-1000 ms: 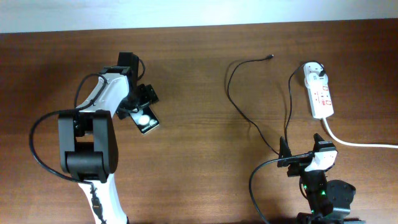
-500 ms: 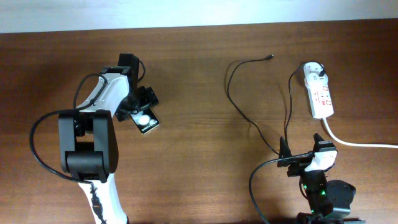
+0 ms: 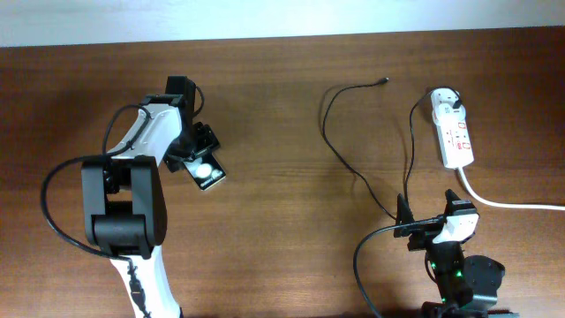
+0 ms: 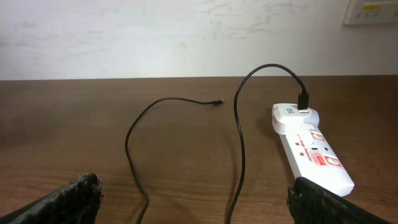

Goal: Plug charger to phone and switch on socket
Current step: 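Close the left gripper on the phone's bottom edge, then lift the phone with the left gripper and tilt it upright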

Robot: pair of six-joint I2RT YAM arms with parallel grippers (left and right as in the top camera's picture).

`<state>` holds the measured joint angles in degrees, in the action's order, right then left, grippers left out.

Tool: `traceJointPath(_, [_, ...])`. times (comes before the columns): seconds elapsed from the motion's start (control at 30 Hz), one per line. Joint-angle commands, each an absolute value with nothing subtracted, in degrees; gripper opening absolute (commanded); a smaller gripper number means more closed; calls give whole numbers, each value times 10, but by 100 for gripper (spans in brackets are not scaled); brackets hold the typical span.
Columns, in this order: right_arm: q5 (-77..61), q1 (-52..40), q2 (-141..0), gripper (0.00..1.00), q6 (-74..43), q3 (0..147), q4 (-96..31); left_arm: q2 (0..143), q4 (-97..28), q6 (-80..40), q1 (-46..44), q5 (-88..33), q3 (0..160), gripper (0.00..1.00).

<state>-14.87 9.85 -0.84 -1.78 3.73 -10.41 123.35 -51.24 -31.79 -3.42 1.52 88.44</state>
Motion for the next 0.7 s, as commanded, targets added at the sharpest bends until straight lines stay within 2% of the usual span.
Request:
traceJointPath(0.0, [-146, 98, -4, 99, -24, 33, -105, 1278, -506, -328, -33, -31, 863, 78])
traceJointPath(0.1, [-146, 98, -4, 99, -24, 33, -105, 1278, -509, -330, -33, -33, 864, 73])
traceJointPath(0.3, [-146, 98, -4, 99, -24, 33, -105, 1237, -564, -329, -33, -32, 913, 74])
traceJointPath(0.67, [-146, 98, -4, 99, -24, 33, -105, 925, -698, -329, -33, -33, 917, 71])
